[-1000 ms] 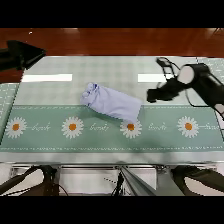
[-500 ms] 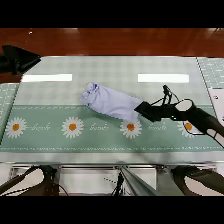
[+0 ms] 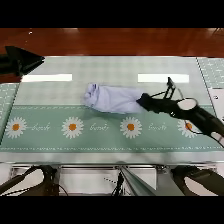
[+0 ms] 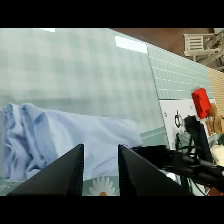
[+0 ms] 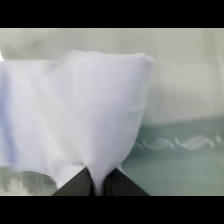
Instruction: Fold the shirts.
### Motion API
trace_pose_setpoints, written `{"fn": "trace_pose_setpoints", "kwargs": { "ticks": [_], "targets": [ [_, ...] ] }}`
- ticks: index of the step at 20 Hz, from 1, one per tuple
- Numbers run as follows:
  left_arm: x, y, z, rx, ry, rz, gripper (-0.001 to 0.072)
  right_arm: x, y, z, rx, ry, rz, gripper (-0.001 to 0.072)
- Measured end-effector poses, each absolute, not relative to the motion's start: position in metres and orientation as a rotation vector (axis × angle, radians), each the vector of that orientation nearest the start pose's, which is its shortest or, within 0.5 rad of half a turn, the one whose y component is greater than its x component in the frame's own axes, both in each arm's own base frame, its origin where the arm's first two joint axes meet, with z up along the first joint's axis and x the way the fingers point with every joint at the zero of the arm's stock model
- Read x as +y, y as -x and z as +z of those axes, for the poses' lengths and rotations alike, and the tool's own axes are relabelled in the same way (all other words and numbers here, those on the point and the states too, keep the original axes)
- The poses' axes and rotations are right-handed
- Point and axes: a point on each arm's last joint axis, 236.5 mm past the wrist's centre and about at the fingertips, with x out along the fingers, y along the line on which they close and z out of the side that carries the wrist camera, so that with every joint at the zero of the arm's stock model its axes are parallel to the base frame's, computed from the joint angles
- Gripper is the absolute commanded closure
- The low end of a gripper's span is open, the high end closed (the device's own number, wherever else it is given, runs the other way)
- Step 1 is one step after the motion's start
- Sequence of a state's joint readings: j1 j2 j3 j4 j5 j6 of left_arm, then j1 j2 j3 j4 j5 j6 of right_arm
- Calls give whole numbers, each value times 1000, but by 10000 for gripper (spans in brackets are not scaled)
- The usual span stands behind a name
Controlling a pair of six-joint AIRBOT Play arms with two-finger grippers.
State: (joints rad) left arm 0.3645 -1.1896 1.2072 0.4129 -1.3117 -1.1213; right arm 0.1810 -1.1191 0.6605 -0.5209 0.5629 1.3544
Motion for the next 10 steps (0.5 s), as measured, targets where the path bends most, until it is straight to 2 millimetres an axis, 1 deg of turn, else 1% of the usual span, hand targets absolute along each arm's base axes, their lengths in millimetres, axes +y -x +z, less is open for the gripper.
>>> {"fn": "trace_pose_setpoints", "kwargs": {
  "ticks": [1,2,3,5,6,7,9,10],
  "targets": [
    [-70,-407,182,770,722,-628,439,163,-372,20,936,-795,314,682],
    [-69,-410,179,769,712,-615,439,143,-372,44,906,-767,311,682],
    [-70,-413,177,769,705,-605,439,121,-369,62,889,-730,293,683],
    [-70,-421,172,760,695,-582,439,65,-353,89,890,-629,201,683],
    [-70,-425,170,757,691,-572,439,33,-339,98,905,-579,126,683],
    [-71,-429,167,754,689,-564,439,3,-323,103,931,-535,46,683],
    [-72,-437,161,751,687,-549,439,-59,-281,105,1007,-477,-158,683],
    [-73,-441,157,752,686,-542,439,-84,-257,102,1055,-468,-254,683]
  ]
}}
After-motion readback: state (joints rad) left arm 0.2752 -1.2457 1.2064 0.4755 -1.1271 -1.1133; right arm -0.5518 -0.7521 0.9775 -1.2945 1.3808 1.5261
